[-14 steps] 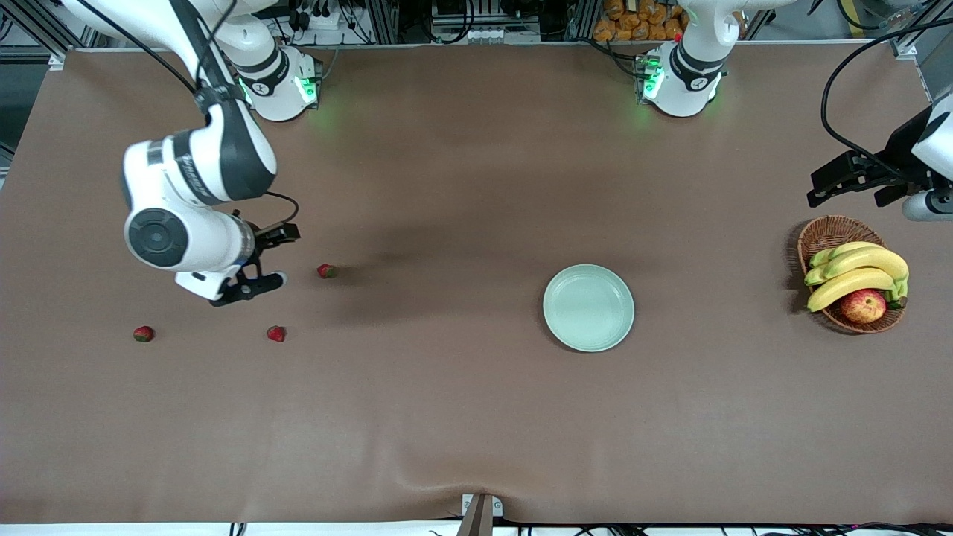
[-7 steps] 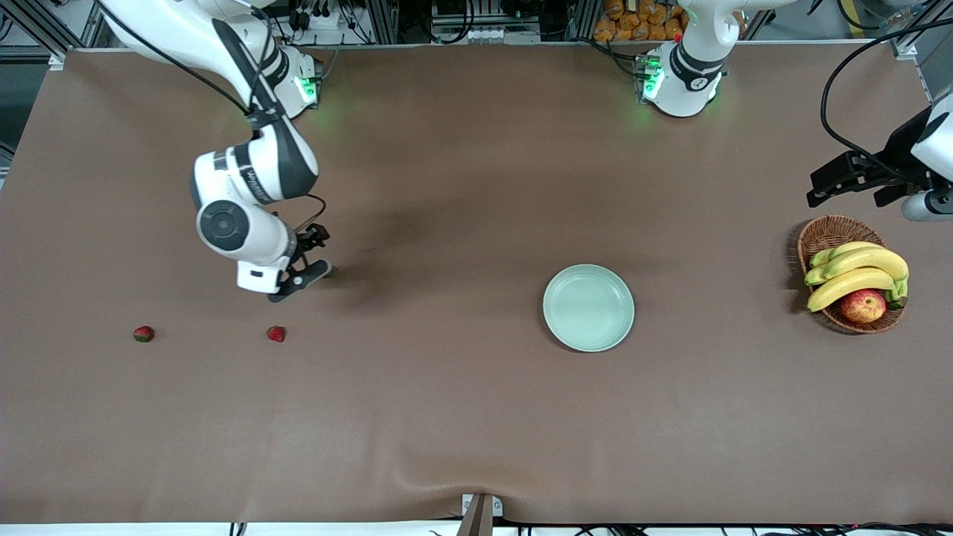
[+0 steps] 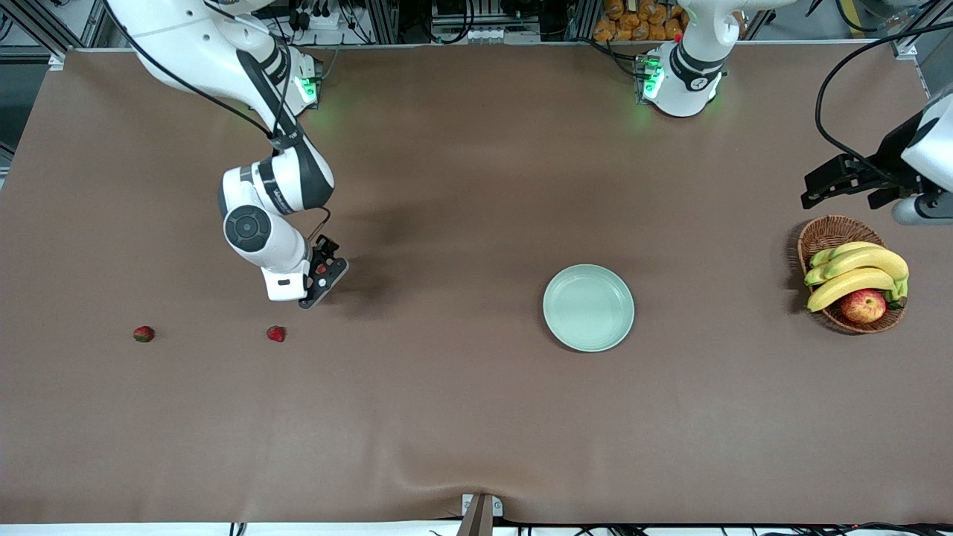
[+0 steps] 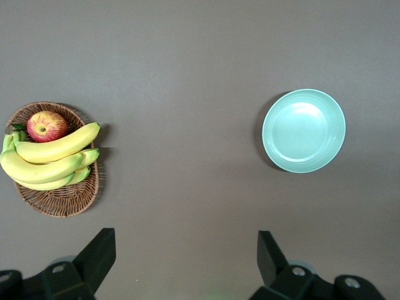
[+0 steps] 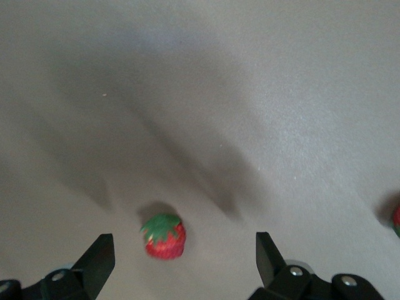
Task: Collect all strawberries into plate
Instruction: 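Reach the right gripper down and grasp the nearest red strawberry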
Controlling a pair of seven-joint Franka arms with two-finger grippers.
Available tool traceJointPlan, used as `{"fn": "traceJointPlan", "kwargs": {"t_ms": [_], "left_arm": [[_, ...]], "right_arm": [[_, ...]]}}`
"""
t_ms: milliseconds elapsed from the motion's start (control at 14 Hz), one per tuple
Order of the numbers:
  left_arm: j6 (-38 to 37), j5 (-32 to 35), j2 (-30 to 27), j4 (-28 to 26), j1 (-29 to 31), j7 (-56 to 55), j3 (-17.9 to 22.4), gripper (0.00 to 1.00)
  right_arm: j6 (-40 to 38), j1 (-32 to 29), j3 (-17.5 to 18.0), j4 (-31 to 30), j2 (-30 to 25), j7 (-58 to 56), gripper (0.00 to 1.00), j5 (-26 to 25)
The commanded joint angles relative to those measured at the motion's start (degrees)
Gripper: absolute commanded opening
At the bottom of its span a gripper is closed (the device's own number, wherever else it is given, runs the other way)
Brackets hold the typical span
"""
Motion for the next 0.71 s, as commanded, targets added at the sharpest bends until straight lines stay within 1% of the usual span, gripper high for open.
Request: {"fn": "traceJointPlan", "kwargs": {"t_ms": [0,356,428,499,570,642], "left_arm": [[-0.59,-0.24,0.1,0.38,0.14,0.18,-0.14,1.0],[-0.41,-0.32,0.27,0.56,-0.04,-0.08,-0.14,1.0],[-0.41,-0.41,0.19,0.47,0.05,-0.08,-0.14,1.0],[-0.5,-0.41,0.19,0.38,0.05,0.0,-0.14,1.0],[-0.5,-0.41,0.19,0.3,0.05,0.0,-0.23,1.0],[-0.5,-0.41,0.27,0.21,0.05,0.0,-0.23,1.0]], "right_arm": [[3.3,-0.44,0.17,-2.31,0.15,-2.43,1.0,0.61],[2.86,-0.44,0.17,-2.66,0.07,-2.52,1.0,0.61],[2.77,-0.44,0.17,-2.66,0.07,-2.44,0.76,0.61],[2.69,-0.53,0.25,-2.66,0.07,-2.35,0.44,0.61],[2.6,-0.53,0.25,-2.66,0.07,-2.35,0.23,0.61],[2.51,-0.53,0.25,-2.75,0.07,-2.35,0.12,0.61]]}}
